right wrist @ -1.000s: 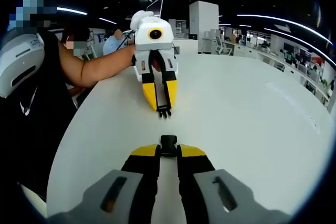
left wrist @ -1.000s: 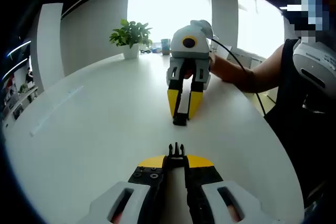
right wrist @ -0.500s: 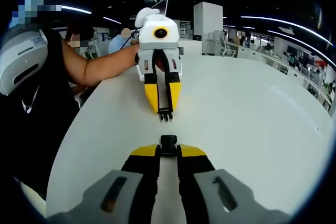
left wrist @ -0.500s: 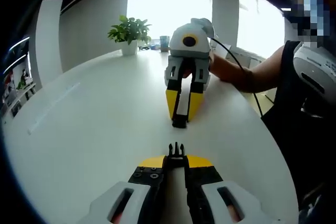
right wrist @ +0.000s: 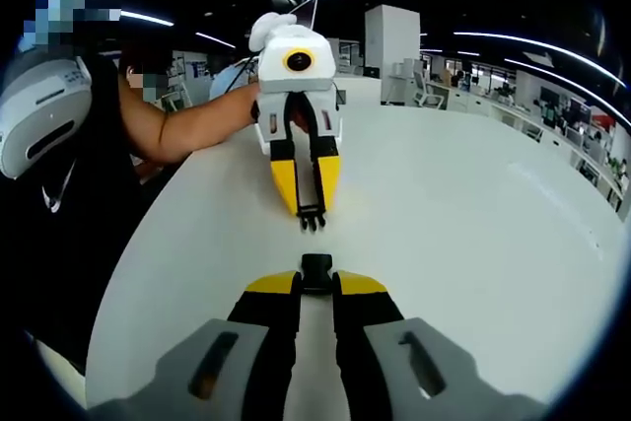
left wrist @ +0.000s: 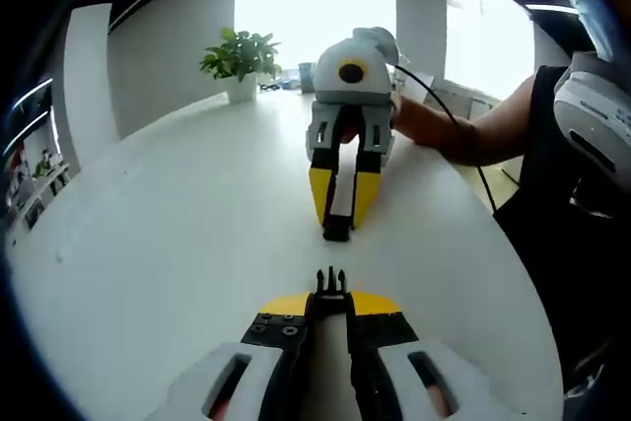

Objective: Snap the two parts of the plastic buckle together until the buckle closes and remains connected.

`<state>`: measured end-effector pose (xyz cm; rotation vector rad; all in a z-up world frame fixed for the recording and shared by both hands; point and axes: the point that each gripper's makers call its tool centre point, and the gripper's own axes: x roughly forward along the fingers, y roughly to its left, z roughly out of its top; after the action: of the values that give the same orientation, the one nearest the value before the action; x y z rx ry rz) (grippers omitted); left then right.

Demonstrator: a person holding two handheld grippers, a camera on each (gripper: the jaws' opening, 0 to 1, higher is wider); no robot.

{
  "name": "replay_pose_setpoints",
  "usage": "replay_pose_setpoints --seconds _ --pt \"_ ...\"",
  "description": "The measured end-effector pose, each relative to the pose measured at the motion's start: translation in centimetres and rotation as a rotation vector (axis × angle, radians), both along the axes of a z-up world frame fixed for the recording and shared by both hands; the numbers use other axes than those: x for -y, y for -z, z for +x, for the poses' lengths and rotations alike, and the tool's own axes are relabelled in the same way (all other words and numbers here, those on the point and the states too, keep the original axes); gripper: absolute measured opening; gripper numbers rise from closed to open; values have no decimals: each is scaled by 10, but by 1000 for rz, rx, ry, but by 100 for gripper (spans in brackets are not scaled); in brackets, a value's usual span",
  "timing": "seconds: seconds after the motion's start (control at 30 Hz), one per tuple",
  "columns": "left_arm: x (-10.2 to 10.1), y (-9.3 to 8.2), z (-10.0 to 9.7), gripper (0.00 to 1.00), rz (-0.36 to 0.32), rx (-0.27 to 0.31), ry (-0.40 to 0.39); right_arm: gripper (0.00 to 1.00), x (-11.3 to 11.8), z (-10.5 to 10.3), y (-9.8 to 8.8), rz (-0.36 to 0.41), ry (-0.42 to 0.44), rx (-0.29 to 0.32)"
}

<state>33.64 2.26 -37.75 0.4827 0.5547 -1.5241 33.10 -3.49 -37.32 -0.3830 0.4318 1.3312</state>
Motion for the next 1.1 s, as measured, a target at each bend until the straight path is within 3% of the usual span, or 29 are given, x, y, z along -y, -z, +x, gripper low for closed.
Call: replay_pose_setpoints --seconds 1.1 --pt "7 1 -8 11 -8 26 22 13 -13 -6 0 10 -29 22"
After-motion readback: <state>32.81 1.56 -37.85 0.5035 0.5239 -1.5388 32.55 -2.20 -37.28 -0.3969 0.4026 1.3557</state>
